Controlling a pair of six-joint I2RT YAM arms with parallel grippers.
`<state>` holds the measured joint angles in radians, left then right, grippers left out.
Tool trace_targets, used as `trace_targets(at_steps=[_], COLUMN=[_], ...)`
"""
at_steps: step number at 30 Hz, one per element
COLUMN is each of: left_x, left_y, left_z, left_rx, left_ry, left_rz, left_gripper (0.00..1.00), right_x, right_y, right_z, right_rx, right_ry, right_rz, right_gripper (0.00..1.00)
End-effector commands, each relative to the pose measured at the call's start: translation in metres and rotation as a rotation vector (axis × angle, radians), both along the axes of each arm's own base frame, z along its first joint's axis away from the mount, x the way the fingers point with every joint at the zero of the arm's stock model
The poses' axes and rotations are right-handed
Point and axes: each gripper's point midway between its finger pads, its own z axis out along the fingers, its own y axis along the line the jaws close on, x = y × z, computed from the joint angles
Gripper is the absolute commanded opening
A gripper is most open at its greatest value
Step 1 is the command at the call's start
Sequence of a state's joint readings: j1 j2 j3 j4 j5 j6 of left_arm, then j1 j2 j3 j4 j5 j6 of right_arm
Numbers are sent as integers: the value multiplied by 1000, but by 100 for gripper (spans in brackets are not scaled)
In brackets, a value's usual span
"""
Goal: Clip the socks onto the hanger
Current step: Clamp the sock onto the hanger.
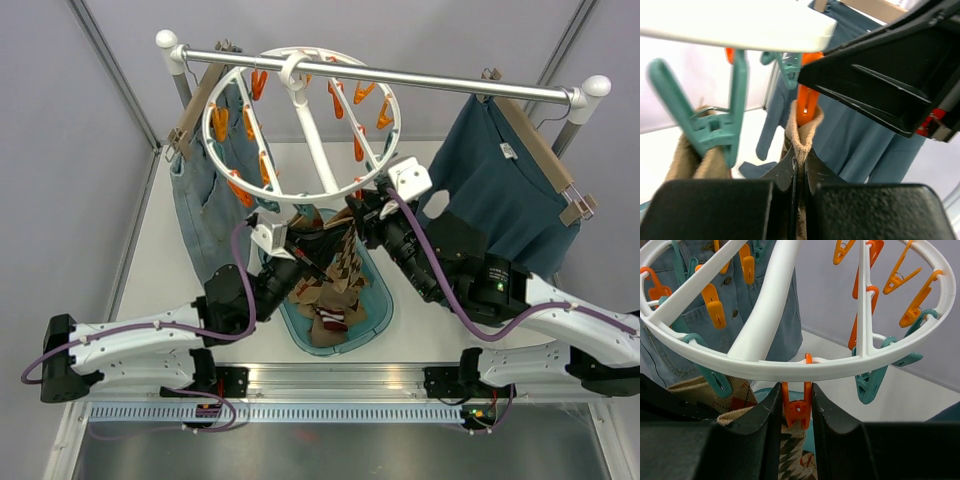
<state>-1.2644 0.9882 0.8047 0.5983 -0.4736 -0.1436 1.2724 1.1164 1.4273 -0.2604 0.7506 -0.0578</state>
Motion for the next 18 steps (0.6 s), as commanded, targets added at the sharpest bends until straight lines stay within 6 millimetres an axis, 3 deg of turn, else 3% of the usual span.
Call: trace_targets(at_steps=[1, 2, 7, 10, 18], left_x=[3, 6, 12, 11, 9], left_y=[23, 28, 47, 63, 97], left_z=[17, 17, 12, 16, 11], left_rx=[-125, -137, -140, -151, -130], left_ry=[26, 40, 87, 103, 154], left_rz=[48, 74, 141, 166, 217], left_gripper=[2, 2, 2, 2, 2], right_x=[-3, -5, -15, -17, -17], right_y=[-4, -3, -12, -20, -39], right_z=[0, 0, -13, -27, -54], right_rx=[27, 28, 68, 69, 72], right_ry=[26, 33, 124, 167, 207], right_rz=[-2, 15, 34, 14, -55], right_gripper=[28, 41, 64, 69, 69])
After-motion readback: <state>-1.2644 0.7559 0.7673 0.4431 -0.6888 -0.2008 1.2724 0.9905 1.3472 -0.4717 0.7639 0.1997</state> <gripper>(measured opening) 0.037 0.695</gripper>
